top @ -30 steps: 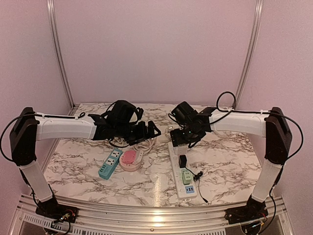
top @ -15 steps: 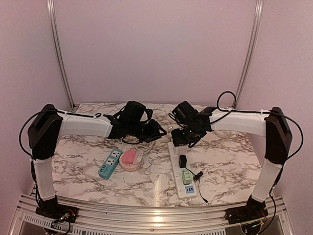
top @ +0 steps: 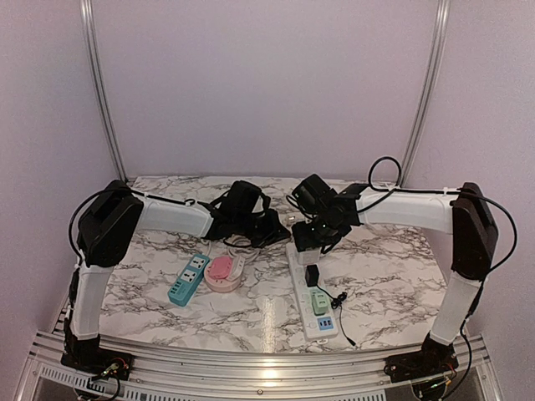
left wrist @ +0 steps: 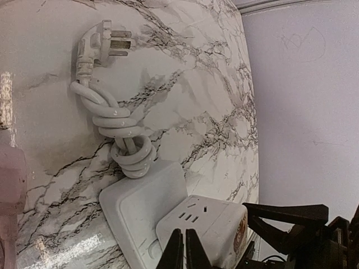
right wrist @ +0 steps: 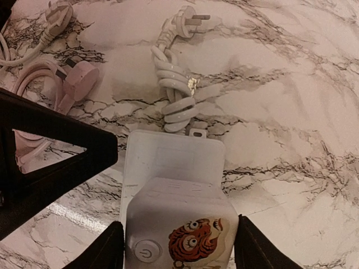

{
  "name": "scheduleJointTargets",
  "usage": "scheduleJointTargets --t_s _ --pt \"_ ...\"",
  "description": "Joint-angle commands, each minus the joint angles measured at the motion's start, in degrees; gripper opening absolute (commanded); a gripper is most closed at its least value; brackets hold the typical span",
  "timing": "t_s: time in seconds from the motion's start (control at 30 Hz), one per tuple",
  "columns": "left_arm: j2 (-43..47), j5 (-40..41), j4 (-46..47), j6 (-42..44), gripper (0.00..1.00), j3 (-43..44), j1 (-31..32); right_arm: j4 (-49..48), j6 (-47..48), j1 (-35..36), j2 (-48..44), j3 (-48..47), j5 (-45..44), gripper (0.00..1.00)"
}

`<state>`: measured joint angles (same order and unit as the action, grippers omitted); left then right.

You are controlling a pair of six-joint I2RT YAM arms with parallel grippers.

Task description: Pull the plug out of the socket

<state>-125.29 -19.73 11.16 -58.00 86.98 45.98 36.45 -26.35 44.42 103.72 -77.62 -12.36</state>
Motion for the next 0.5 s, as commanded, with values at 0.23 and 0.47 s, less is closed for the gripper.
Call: scheduleJointTargets --t_s 0.23,0.47 --pt "-4.61 -0.39 -3.46 -0.17 0.0 3.98 1.16 0.86 -0.74 1.54 1.66 0.45 0.81 0.67" --pt "-6.07 -0.26 -5.54 -0.15 0.0 4.62 2.04 0.58 -0.56 1.62 2.17 0.24 1.11 0.67"
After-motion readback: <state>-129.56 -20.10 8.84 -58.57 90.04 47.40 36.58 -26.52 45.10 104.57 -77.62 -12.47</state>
